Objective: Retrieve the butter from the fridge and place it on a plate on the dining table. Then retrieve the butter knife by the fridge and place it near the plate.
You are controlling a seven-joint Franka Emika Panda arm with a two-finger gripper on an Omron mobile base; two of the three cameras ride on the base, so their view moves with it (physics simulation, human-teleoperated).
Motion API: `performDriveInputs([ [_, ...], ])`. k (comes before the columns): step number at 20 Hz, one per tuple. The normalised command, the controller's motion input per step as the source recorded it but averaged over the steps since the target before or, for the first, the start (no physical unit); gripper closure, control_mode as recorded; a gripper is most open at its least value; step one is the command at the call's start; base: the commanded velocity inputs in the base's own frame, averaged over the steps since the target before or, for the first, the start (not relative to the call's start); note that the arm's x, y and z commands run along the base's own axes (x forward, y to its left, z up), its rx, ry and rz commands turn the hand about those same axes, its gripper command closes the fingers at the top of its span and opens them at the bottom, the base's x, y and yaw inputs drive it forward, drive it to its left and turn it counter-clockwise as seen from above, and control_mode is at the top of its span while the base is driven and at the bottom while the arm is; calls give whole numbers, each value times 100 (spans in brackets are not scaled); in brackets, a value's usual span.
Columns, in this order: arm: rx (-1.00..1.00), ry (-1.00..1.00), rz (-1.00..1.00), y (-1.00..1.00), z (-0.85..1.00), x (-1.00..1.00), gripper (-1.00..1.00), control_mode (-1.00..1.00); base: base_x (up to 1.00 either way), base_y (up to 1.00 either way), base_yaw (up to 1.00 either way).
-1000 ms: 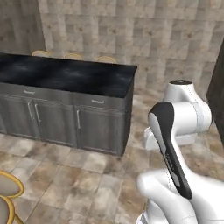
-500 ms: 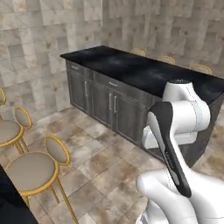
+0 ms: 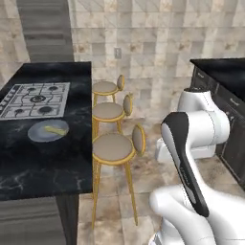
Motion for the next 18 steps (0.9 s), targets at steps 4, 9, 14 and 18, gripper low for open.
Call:
performDriveInputs([
  [4, 0, 0, 0, 0, 0, 0, 100, 100, 0, -21, 100],
  [9, 0, 0, 0, 0, 0, 0, 100, 100, 0, -27, 99],
  [14, 0, 0, 0, 0, 0, 0, 100, 100, 2, -36, 96],
  [18, 0, 0, 0, 0, 0, 0, 100, 100, 10, -60, 39],
])
